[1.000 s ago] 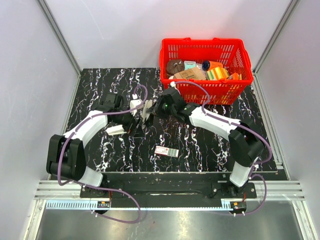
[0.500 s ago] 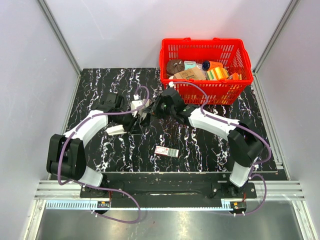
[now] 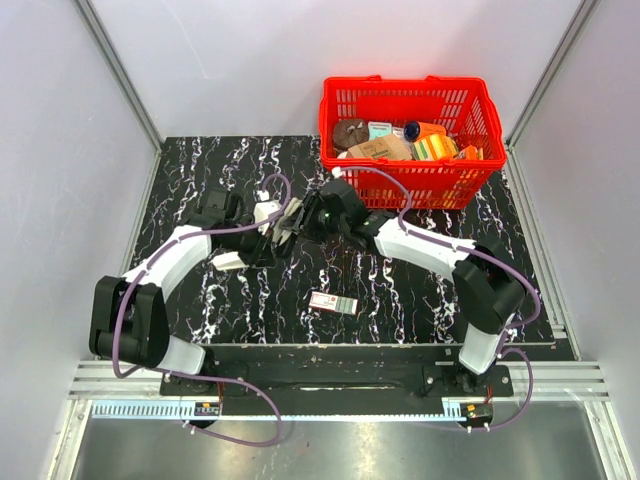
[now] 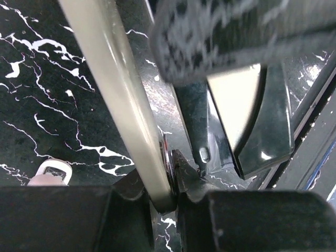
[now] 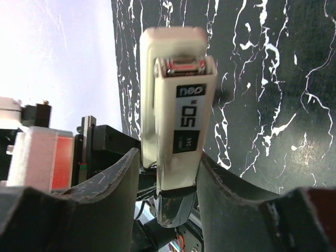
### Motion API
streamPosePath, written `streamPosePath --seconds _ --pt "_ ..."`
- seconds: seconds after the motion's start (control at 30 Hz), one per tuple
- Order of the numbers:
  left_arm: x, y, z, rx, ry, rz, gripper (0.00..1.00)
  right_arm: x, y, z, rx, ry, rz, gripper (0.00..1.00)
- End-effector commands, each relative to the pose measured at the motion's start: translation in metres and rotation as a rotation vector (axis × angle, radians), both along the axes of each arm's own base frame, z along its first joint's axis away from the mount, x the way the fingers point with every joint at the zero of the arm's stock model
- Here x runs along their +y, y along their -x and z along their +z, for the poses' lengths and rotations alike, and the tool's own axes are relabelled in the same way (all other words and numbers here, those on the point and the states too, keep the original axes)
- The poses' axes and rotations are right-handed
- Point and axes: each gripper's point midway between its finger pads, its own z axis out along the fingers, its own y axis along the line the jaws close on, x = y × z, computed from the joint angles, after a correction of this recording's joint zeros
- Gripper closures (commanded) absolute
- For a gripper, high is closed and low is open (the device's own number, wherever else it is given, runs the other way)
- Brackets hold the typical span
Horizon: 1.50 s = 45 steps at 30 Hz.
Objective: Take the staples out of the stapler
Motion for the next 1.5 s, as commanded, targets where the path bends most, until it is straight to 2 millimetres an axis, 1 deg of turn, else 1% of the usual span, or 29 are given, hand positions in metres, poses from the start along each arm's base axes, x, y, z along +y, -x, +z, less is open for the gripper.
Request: streamPosePath --seconds 0.0,0.1,0.17,0.27,0.37,0.5,0.57,0.6,0.63,0.67,0.73,0.87,0.93,1.07,1.1,1.2,1.27,1.33,1.37,1.47 --pt "-0.016 -0.028 0.040 -0.186 0.088 0.023 0.99 0.027 0.026 0.013 -0.026 -0.040 0.097 0.48" --pt "-0.016 -0.031 0.046 -0.191 0.095 0.059 0.99 0.030 0.032 0.008 -0.014 -0.043 0.097 0.48" --pt "-0.014 -0.037 0.049 -0.209 0.093 0.089 1.00 0.033 0.036 0.010 -0.017 -0.050 0.102 0.51" --pt "-0.012 -0.043 0.048 -0.196 0.091 0.131 1.00 0.034 0.040 0.011 -0.023 -0.053 0.094 0.56" --pt "-0.013 -0.043 0.046 -0.177 0.090 0.130 1.00 0.028 0.040 0.016 -0.037 -0.057 0.071 0.70" --pt "-0.010 -0.042 0.041 -0.189 0.071 0.127 0.99 0.017 0.039 0.023 -0.071 -0.038 0.042 0.88" --pt "-0.007 -0.043 0.039 -0.199 0.054 0.128 0.99 0.015 0.040 0.029 -0.086 -0.032 0.054 0.96" --pt "-0.005 -0.045 0.038 -0.211 0.041 0.125 0.99 0.013 0.041 0.028 -0.090 -0.019 0.061 0.99" --pt "-0.003 -0.047 0.035 -0.221 0.024 0.122 0.99 0.013 0.042 0.029 -0.103 -0.013 0.079 1.00" --pt "0.001 -0.051 0.033 -0.235 -0.004 0.127 0.99 0.007 0.046 0.020 -0.089 0.022 0.096 1.00" --pt "0.008 -0.058 0.028 -0.276 -0.053 0.121 0.98 0.001 0.051 0.009 -0.093 0.055 0.150 1.00" --pt "0.023 -0.078 0.016 -0.332 -0.164 0.112 0.98 -0.014 0.064 -0.016 -0.050 0.079 0.278 1.00" --pt "0.026 -0.085 0.015 -0.352 -0.195 0.106 0.98 -0.021 0.070 -0.023 -0.030 0.087 0.326 1.00" --pt "0.027 -0.097 0.020 -0.392 -0.202 0.116 0.98 -0.036 0.075 -0.032 -0.020 0.117 0.359 1.00" --pt "0.026 -0.098 0.021 -0.396 -0.200 0.118 0.98 -0.037 0.075 -0.033 -0.015 0.118 0.367 1.00" --pt "0.031 -0.106 0.025 -0.452 -0.231 0.126 0.98 -0.042 0.077 -0.032 -0.027 0.125 0.388 1.00" --pt "0.037 -0.112 0.026 -0.510 -0.283 0.123 0.98 -0.048 0.081 -0.031 -0.051 0.158 0.423 1.00" --pt "0.043 -0.118 0.026 -0.562 -0.346 0.104 0.98 -0.058 0.083 -0.035 -0.070 0.221 0.450 1.00" --pt "0.049 -0.123 0.028 -0.601 -0.395 0.100 0.98 -0.064 0.085 -0.040 -0.069 0.259 0.460 1.00" --pt "0.057 -0.129 0.030 -0.703 -0.493 0.056 0.98 -0.083 0.090 -0.050 -0.087 0.354 0.475 1.00"
